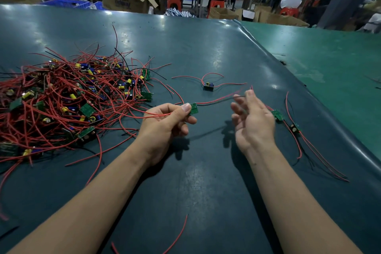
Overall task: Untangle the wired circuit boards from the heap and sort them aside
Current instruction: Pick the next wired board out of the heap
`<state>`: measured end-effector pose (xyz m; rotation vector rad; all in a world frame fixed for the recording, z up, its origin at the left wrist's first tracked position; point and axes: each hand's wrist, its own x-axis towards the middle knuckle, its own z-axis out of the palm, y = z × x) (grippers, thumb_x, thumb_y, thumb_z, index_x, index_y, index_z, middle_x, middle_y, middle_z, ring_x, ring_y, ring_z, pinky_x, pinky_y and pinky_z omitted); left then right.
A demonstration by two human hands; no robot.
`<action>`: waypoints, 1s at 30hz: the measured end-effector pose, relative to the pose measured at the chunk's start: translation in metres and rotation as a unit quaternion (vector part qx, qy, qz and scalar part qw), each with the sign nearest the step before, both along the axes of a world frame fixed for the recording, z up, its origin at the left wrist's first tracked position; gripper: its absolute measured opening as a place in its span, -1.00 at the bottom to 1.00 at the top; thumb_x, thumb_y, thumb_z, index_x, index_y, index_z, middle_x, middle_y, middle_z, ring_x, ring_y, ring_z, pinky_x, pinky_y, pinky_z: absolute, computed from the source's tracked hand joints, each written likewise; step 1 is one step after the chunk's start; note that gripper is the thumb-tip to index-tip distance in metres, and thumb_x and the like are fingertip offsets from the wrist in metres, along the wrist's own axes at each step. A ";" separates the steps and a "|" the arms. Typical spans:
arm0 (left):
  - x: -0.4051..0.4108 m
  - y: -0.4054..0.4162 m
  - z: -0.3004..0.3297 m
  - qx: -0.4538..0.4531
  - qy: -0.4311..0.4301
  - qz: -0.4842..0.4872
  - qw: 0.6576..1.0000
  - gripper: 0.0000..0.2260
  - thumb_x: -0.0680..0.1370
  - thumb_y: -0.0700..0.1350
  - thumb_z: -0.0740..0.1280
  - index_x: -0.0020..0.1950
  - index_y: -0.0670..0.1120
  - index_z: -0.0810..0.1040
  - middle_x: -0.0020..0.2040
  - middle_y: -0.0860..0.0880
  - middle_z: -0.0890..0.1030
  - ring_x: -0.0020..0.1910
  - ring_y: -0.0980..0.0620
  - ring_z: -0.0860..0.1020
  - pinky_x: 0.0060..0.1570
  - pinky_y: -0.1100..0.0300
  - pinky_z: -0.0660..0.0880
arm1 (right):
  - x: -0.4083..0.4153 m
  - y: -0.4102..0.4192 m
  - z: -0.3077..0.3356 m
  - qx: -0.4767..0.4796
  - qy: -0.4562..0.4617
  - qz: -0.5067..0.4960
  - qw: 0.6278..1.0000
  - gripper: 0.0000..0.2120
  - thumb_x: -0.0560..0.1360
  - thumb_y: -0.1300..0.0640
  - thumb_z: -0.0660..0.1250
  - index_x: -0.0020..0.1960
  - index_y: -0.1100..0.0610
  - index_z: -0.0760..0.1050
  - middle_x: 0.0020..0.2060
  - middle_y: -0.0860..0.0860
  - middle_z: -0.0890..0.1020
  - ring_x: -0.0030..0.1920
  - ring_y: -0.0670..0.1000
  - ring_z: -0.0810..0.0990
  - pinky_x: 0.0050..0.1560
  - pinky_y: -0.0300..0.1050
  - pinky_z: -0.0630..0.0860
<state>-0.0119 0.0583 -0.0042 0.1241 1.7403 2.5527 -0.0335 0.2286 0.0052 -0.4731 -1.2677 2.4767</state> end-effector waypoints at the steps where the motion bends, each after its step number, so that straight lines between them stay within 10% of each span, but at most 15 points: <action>1: -0.001 -0.001 0.000 0.009 -0.001 0.008 1.000 -0.88 0.39 -0.10 0.42 -0.33 -0.08 0.57 -0.32 -0.13 0.65 -0.54 0.09 0.44 -0.49 0.33 0.41 | 0.002 -0.002 0.000 0.011 -0.020 0.068 0.997 -0.75 0.46 -0.04 0.40 -0.01 0.12 0.53 -0.37 -0.04 0.60 -0.45 -0.10 0.57 -0.57 -0.31 0.35; 3: -0.002 -0.002 0.000 0.022 -0.002 0.007 1.000 -0.88 0.39 -0.12 0.42 -0.34 -0.08 0.58 -0.35 -0.11 0.63 -0.54 0.10 0.43 -0.50 0.35 0.40 | 0.008 -0.012 -0.003 0.088 -0.047 0.231 0.968 -0.52 0.26 -0.21 0.43 -0.02 0.13 0.52 -0.43 -0.06 0.51 -0.46 -0.09 0.50 -0.62 -0.32 0.27; 8: -0.002 -0.004 -0.002 0.021 -0.015 -0.051 0.998 -0.87 0.36 -0.09 0.41 -0.37 -0.09 0.60 -0.41 -0.04 0.56 -0.55 0.13 0.38 -0.55 0.37 0.33 | 0.020 -0.025 -0.006 0.216 0.030 0.408 0.887 -0.76 0.44 -0.08 0.37 -0.23 0.09 0.50 -0.48 -0.03 0.50 -0.55 -0.07 0.44 -0.64 -0.35 0.20; 12: -0.007 -0.005 -0.003 0.038 -0.018 -0.063 0.997 -0.84 0.37 -0.01 0.42 -0.25 -0.09 0.65 -0.36 -0.02 0.58 -0.54 0.15 0.40 -0.50 0.38 0.37 | 0.022 -0.033 -0.008 0.255 0.093 0.278 0.921 -0.74 0.40 -0.07 0.41 -0.15 0.14 0.55 -0.39 0.06 0.58 -0.56 -0.03 0.43 -0.62 -0.26 0.30; 18: -0.011 -0.007 -0.001 0.076 -0.042 -0.032 0.996 -0.20 -0.05 0.29 0.63 -0.01 -0.21 0.61 -0.33 -0.05 0.63 -0.52 0.15 0.44 -0.44 0.36 0.44 | 0.022 -0.034 -0.009 0.250 0.094 0.020 0.964 -0.78 0.53 0.06 0.41 -0.20 0.13 0.46 -0.56 0.00 0.45 -0.61 -0.05 0.41 -0.64 -0.26 0.30; 24: -0.011 -0.005 0.002 0.084 -0.092 0.006 0.992 -0.52 0.27 0.14 0.43 -0.01 -0.20 0.59 -0.38 -0.02 0.60 -0.56 0.17 0.42 -0.59 0.43 0.34 | 0.010 0.000 -0.005 -0.109 -0.033 -0.139 0.984 -0.68 0.49 -0.03 0.44 -0.18 0.14 0.38 -0.46 -0.02 0.44 -0.53 -0.11 0.47 -0.53 -0.29 0.43; 30: -0.014 -0.006 -0.002 0.018 -0.047 0.067 0.996 -0.72 0.45 0.04 0.40 -0.10 -0.19 0.62 -0.40 -0.05 0.60 -0.57 0.11 0.40 -0.52 0.34 0.36 | 0.004 0.000 -0.011 -0.041 -0.044 -0.082 0.995 -0.79 0.58 0.13 0.32 -0.21 0.12 0.41 -0.50 -0.04 0.40 -0.55 -0.10 0.39 -0.56 -0.31 0.33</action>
